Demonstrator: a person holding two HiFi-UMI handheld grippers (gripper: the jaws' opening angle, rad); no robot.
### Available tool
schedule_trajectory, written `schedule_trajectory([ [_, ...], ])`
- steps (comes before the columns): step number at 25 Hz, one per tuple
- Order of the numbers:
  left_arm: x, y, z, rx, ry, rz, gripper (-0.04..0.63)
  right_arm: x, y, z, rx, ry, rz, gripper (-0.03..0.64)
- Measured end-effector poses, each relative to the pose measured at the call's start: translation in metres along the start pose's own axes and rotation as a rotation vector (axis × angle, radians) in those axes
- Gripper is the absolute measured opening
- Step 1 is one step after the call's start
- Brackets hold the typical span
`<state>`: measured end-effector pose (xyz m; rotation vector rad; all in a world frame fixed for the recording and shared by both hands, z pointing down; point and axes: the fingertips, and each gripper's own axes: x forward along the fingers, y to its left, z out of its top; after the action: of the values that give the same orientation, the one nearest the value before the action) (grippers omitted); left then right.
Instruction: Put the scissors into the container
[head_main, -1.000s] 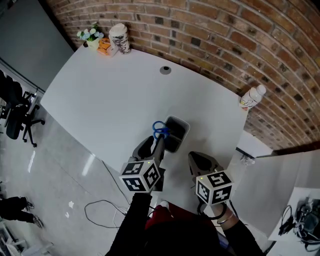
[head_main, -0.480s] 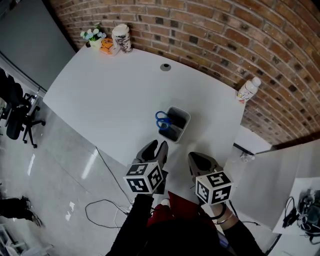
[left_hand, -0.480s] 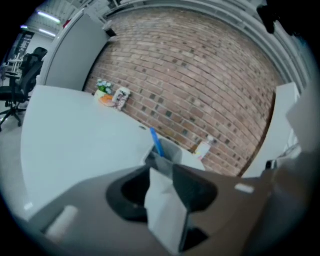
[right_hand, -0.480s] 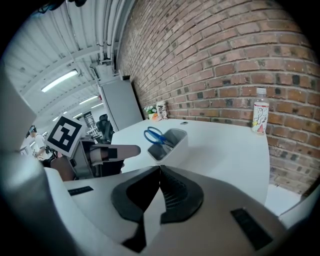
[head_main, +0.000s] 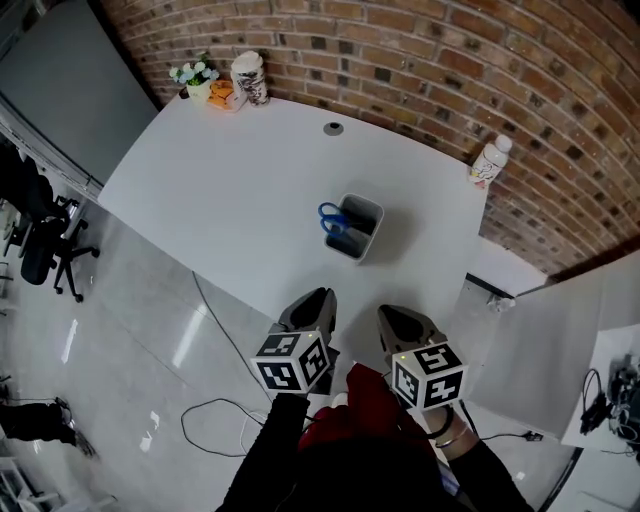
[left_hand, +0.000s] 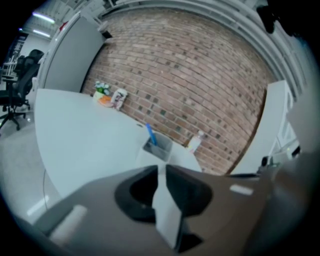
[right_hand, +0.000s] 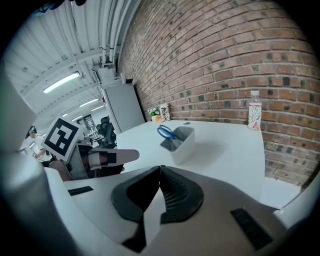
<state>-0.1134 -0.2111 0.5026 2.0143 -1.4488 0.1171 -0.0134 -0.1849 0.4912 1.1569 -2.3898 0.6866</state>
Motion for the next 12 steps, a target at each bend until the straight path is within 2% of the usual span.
schedule_trajectory([
  [12, -0.064, -0.016, -0.032, 0.026, 0.007, -0.047, 0.005, -0.043, 0.045, -0.033, 0.012, -0.041, 0.008, 0.008],
])
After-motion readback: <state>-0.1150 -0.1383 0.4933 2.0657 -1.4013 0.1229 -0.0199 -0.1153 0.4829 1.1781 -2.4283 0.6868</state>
